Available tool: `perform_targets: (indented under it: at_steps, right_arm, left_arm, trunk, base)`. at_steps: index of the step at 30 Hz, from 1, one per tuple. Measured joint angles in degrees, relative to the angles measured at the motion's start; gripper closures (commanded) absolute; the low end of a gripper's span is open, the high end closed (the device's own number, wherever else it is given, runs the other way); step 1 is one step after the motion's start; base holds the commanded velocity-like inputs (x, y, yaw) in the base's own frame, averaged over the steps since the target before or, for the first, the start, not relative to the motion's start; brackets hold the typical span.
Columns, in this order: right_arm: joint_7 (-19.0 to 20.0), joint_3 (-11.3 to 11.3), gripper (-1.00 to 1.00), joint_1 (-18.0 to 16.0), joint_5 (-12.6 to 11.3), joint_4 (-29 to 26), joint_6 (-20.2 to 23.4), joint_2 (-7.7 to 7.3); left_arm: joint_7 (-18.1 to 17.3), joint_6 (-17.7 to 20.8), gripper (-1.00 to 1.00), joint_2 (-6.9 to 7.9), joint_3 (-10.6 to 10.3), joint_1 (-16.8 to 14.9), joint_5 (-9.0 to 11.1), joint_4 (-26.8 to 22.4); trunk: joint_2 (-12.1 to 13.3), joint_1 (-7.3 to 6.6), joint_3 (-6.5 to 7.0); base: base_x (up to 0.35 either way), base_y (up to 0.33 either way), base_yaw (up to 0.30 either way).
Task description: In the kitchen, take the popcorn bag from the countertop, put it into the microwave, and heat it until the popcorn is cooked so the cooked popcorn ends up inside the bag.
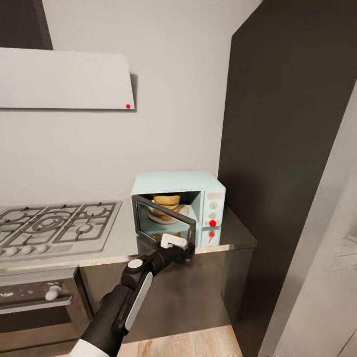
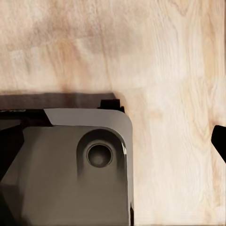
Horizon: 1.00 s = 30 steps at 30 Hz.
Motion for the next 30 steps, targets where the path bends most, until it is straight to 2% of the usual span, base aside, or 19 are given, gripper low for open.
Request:
perform_targets:
  at_steps: [9, 10, 12, 14, 19, 25, 30]
  right_arm:
    - [0.0, 0.0, -1.0, 0.0, -0.1, 0.0, 0.0, -0.14]
    - [0.0, 0.0, -1.0, 0.0, -0.1, 0.0, 0.0, -0.16]
    - [0.0, 0.1, -1.0, 0.0, -0.1, 0.0, 0.0, -0.23]
    - [0.0, 0.1, -1.0, 0.0, 0.0, 0.0, 0.0, -0.26]
    - [0.0, 0.4, -1.0, 0.0, 0.3, 0.0, 0.2, 0.05]
    - [0.0, 0.4, -1.0, 0.1, 0.3, 0.0, 0.0, 0.01]
    - [0.0, 0.4, -1.0, 0.1, 0.3, 0.0, 0.0, 0.0]
  left_arm:
    - [0.4, 0.0, -1.0, 0.01, 0.3, 0.0, -0.3, 0.1]
    - [1.6, 0.0, -1.0, 0.1, 0.4, 0.0, -0.3, 0.1]
    - [8.1, -0.2, -1.0, 0.23, 0.5, 0.0, -0.7, 0.5]
    - [10.8, -2.7, -1.0, 0.32, -1.2, 0.0, -0.3, 0.7]
    - [12.0, -4.5, -1.0, 0.79, -2.6, 0.1, -0.6, 0.9]
    - [11.6, -4.5, -1.0, 0.85, -1.9, 0.1, 1.9, 0.5]
    - [11.4, -4.5, -1.0, 0.8, -1.8, 0.1, 1.8, 0.5]
  trunk:
    - [0.0, 0.0, 0.15]
    - [0.0, 0.0, 0.16]
    - [0.0, 0.0, 0.16]
    - [0.0, 0.0, 0.15]
    - [0.0, 0.0, 0.14]
    - [0.0, 0.0, 0.14]
    - [0.0, 0.0, 0.15]
  base:
    - [0.0, 0.0, -0.17]
    - [0.0, 0.0, -0.008]
    - [0.0, 0.0, -0.003]
    - [0.0, 0.0, 0.0]
    - [0.0, 0.0, 0.0]
    - [0.0, 0.0, 0.0]
    - [0.0, 0.0, 0.0]
